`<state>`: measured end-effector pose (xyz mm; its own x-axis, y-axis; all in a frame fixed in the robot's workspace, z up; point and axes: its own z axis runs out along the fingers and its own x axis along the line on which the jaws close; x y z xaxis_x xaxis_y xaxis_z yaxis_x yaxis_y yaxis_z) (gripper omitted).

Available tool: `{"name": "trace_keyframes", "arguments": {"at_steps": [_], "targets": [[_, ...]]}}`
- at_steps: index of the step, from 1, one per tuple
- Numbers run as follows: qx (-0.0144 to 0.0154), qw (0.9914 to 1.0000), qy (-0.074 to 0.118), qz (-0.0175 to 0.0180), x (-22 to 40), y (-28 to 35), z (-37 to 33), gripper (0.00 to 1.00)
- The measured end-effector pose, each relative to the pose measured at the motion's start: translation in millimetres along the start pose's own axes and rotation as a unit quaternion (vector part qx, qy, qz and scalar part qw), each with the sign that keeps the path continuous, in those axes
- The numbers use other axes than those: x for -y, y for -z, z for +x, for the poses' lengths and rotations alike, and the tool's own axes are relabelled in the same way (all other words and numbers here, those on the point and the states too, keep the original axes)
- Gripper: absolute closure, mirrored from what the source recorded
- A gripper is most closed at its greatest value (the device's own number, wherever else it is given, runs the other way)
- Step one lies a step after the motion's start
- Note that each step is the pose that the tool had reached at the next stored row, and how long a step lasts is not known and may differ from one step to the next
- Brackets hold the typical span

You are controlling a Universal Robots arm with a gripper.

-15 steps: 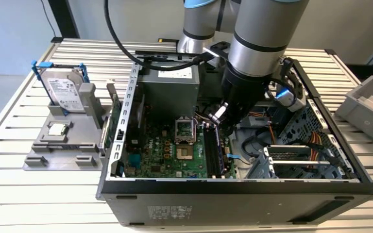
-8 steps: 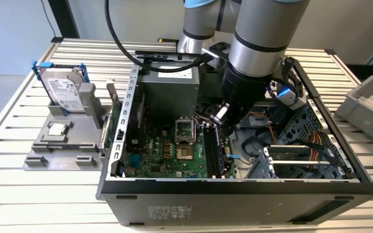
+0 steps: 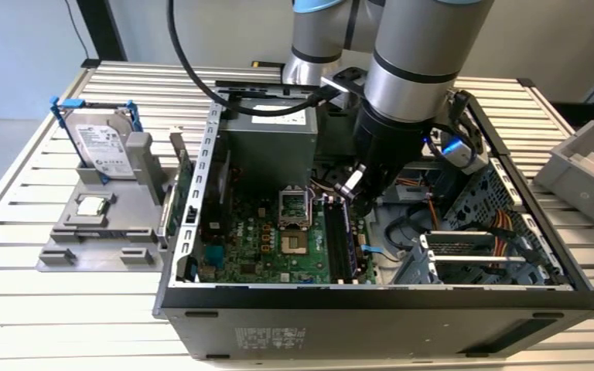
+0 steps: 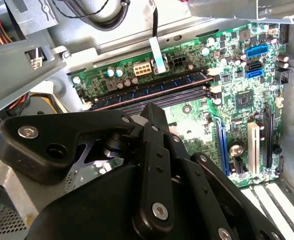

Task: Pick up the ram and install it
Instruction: 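Press down the ram until it locks into place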

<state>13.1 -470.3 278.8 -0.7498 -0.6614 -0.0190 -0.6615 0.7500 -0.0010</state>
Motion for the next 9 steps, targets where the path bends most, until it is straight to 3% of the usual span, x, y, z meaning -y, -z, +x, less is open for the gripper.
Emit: {"name": "trace_keyframes", "arguments": {"at_steps": [9], "targets": [[0.0, 1.0, 0.001, 0.0, 0.0, 0.0, 0.0, 1.0]]}}
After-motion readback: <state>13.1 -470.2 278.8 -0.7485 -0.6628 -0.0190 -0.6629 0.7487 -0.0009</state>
